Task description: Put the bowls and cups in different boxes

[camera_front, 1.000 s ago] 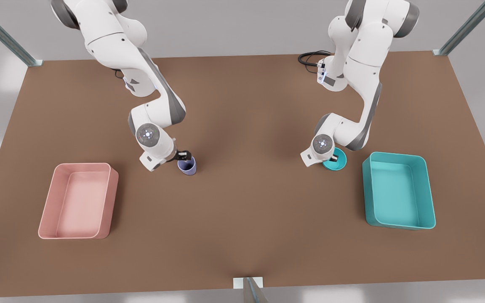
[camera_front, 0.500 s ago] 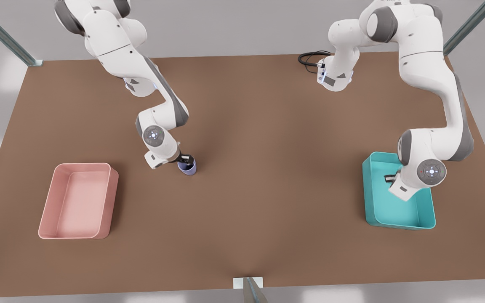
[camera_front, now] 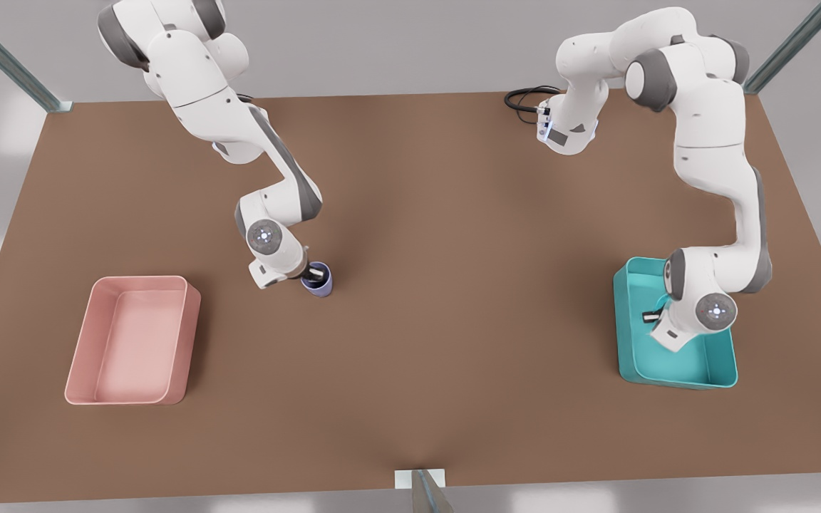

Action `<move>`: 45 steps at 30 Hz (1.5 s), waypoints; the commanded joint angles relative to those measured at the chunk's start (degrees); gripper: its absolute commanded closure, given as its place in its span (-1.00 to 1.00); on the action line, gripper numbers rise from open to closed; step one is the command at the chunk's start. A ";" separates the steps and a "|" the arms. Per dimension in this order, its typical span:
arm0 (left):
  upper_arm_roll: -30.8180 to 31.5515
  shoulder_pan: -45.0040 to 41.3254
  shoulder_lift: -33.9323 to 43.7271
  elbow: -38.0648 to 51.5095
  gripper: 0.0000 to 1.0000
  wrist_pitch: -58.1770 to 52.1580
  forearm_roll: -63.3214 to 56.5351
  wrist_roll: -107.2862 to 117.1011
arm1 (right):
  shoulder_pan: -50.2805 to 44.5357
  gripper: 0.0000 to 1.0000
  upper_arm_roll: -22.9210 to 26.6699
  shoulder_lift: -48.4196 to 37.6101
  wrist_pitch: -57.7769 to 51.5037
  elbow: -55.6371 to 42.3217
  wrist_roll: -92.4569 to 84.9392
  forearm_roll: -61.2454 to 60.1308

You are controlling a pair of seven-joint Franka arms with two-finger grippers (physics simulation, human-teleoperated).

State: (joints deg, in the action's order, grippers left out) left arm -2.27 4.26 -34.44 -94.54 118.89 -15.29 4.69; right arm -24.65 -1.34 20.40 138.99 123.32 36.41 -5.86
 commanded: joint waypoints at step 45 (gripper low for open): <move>13.34 -9.35 19.94 17.02 -1.00 -41.37 7.64 8.58 | 38.01 -1.00 0.99 11.50 -21.66 -31.56 -57.15 5.95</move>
State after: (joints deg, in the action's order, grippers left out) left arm 11.05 -5.10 -14.60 -77.54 77.62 -7.61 12.22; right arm 13.37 -0.30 32.21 120.94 91.85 -11.06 0.84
